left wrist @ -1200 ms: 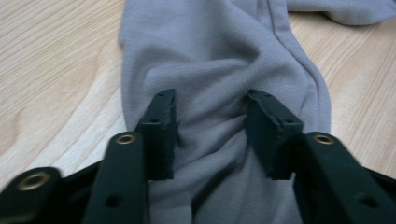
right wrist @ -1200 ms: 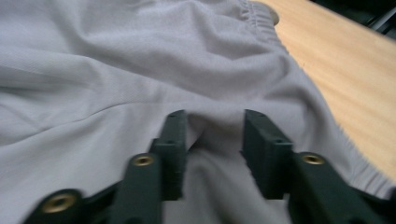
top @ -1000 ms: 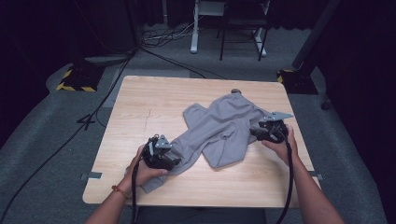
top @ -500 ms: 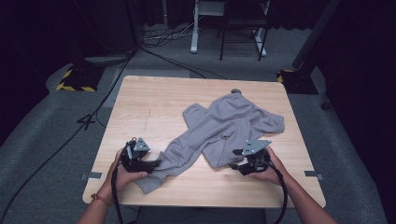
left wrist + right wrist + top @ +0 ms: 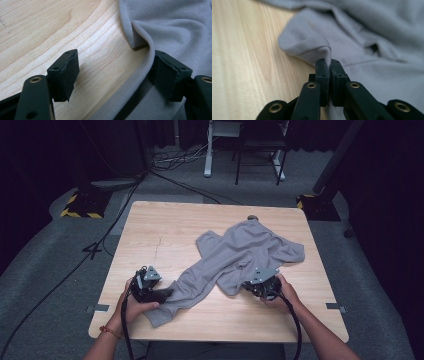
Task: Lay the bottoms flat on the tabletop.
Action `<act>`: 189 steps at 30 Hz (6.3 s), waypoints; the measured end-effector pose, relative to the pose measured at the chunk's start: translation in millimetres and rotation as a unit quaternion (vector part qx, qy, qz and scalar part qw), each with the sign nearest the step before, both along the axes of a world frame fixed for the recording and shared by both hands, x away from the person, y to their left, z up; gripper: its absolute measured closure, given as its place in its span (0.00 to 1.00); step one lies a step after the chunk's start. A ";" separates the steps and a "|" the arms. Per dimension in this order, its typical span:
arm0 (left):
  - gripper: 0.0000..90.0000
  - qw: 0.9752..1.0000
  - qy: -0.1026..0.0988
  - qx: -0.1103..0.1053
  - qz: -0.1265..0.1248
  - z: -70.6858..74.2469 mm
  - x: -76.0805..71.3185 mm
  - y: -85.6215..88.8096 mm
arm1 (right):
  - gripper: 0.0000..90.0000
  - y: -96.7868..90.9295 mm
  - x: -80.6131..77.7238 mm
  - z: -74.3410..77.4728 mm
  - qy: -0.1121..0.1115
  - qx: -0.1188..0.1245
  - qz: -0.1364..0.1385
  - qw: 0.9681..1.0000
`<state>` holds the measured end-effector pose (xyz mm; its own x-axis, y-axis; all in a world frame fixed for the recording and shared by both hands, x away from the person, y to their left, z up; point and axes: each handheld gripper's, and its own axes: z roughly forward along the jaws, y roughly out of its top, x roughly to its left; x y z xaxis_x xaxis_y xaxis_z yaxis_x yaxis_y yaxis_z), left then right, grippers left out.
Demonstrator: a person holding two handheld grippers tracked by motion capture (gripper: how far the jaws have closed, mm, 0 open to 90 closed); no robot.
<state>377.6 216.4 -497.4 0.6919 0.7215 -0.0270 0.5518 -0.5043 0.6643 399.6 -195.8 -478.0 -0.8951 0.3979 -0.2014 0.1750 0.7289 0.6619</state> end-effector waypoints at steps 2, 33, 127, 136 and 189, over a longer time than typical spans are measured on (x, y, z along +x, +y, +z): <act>0.29 1.000 0.001 0.002 0.003 0.2 0.1 -0.1 | 0.97 -4.4 -2.4 15.3 -0.008 0.026 0.006 1.000; 0.29 0.997 -0.053 -0.002 -0.056 40.4 8.0 -66.2 | 0.55 4.5 127.7 74.6 -0.044 0.009 -0.190 0.981; 0.49 0.999 0.008 0.022 0.025 6.9 6.0 -6.3 | 0.89 1.5 -25.3 31.5 0.142 0.024 0.023 0.989; 0.44 0.999 0.015 0.027 0.030 12.7 -0.3 2.4 | 0.82 -41.5 -59.7 15.3 0.220 -0.035 0.038 0.974; 0.45 0.999 -0.033 0.016 -0.012 32.1 92.6 -91.0 | 0.49 -21.3 -19.4 20.8 0.095 0.013 -0.077 0.992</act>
